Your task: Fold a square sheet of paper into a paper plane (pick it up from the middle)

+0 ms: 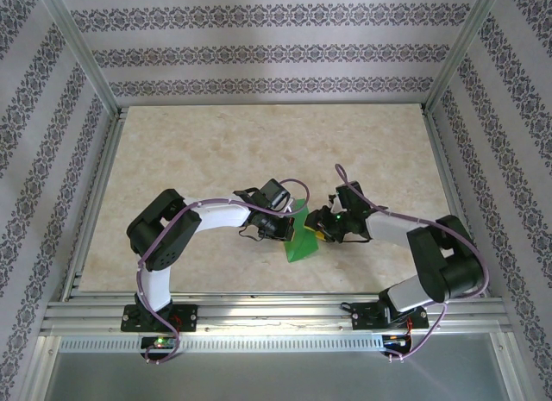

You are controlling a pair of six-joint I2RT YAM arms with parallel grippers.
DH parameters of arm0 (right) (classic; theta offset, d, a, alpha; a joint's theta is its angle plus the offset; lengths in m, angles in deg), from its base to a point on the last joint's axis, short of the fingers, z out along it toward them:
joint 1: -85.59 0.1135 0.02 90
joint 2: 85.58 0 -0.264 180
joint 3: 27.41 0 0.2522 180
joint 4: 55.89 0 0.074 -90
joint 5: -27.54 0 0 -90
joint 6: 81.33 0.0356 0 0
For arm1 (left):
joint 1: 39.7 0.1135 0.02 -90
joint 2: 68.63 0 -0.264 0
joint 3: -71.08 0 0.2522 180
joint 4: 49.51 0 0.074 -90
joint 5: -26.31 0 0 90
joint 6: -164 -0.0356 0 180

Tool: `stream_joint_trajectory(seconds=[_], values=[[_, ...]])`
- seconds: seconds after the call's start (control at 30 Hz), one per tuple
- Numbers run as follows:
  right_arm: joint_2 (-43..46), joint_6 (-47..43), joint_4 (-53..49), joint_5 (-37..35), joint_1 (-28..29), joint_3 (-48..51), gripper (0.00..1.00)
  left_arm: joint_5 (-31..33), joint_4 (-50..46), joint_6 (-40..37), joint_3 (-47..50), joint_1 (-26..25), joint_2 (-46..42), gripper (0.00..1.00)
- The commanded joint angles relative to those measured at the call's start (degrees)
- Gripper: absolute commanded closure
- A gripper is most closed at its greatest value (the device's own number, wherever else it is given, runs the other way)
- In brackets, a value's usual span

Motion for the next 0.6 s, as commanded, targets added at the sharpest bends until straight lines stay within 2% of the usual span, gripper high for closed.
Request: stream_joint_trajectory(seconds=[0.0, 0.23, 0.57], values=[[-1.8, -2.4, 2.1, 3.1, -0.6, -1.3, 0.65, -0.5, 0.2, -0.3, 0.8, 0.8, 0.1, 1.00], [-3.8, -3.6, 3.9, 4.1, -1.8, -1.4, 0.74, -0.4, 0.9, 0.6, 1.3, 1.1, -0.3, 1.00], [-4.0, -5.0, 7.8, 6.3, -3.2, -1.2, 0.94, -1.2, 4.5, 3.0, 1.8, 1.4, -3.1, 0.97]])
